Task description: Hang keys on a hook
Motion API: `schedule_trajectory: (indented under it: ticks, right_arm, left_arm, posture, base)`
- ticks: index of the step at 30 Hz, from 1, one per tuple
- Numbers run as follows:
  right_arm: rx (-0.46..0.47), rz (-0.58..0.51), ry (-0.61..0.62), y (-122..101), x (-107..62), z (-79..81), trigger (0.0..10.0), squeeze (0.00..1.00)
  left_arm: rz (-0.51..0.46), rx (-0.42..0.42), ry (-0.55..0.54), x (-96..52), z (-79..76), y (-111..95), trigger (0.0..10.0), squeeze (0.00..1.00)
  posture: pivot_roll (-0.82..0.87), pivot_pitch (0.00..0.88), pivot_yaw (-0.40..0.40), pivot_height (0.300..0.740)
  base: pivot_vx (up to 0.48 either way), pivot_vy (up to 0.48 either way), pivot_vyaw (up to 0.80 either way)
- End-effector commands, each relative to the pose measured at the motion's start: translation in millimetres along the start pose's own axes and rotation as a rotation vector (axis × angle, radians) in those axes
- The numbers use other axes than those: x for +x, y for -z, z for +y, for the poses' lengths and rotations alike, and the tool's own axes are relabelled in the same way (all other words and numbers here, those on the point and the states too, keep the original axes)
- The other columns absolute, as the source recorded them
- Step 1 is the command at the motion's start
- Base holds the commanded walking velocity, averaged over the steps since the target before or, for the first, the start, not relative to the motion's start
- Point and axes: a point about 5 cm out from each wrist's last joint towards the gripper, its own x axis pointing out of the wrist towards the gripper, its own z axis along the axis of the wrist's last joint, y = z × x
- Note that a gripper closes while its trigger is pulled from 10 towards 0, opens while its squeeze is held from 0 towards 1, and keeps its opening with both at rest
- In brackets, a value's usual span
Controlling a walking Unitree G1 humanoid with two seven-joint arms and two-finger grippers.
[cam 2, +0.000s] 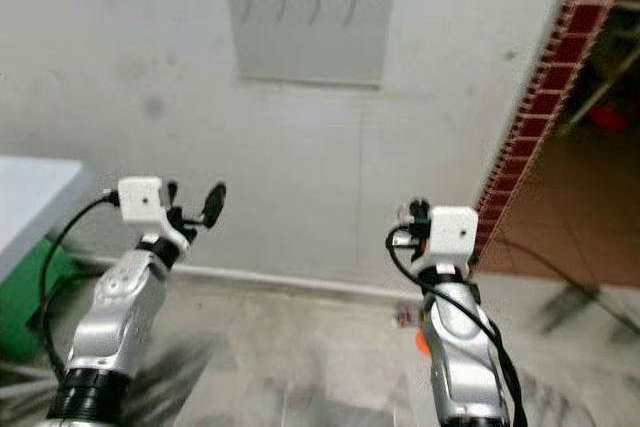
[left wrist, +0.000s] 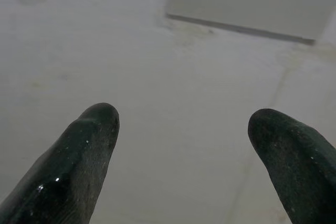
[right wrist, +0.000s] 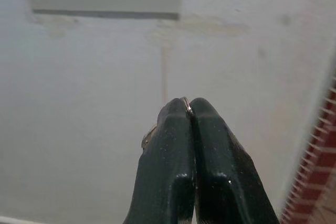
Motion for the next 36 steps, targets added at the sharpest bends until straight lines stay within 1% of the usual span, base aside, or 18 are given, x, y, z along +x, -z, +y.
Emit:
schedule_trajectory:
  ticks: [1, 14, 36]
  right_arm:
    - [0.008, -0.016, -0.017, -5.2, 1.0, 4.2, 10.0, 0.00]
    - [0.004, -0.013, -0.025, -5.6, 1.0, 4.4, 10.0, 0.00]
    - [0.002, 0.001, -0.032, -4.4, -0.4, 4.1, 10.0, 0.00]
  left_arm:
    - [-0.003, 0.001, -0.011, 0.7, 3.2, -3.4, 10.0, 0.00]
    - [0.000, -0.002, -0.005, 1.6, 1.6, -3.1, 10.0, 0.00]
    - [0.002, -0.009, -0.011, 0.5, 1.7, -2.8, 10.0, 0.00]
  posture:
    - [-0.03, 0.045, -0.005, 0.740]
    - [-0.03, 0.036, -0.006, 0.740]
    - [-0.03, 0.046, -0.010, 0.740]
  base:
    - [0.322, 0.000, 0.00]
    - [0.314, 0.000, 0.00]
    - [0.286, 0.000, 0.00]
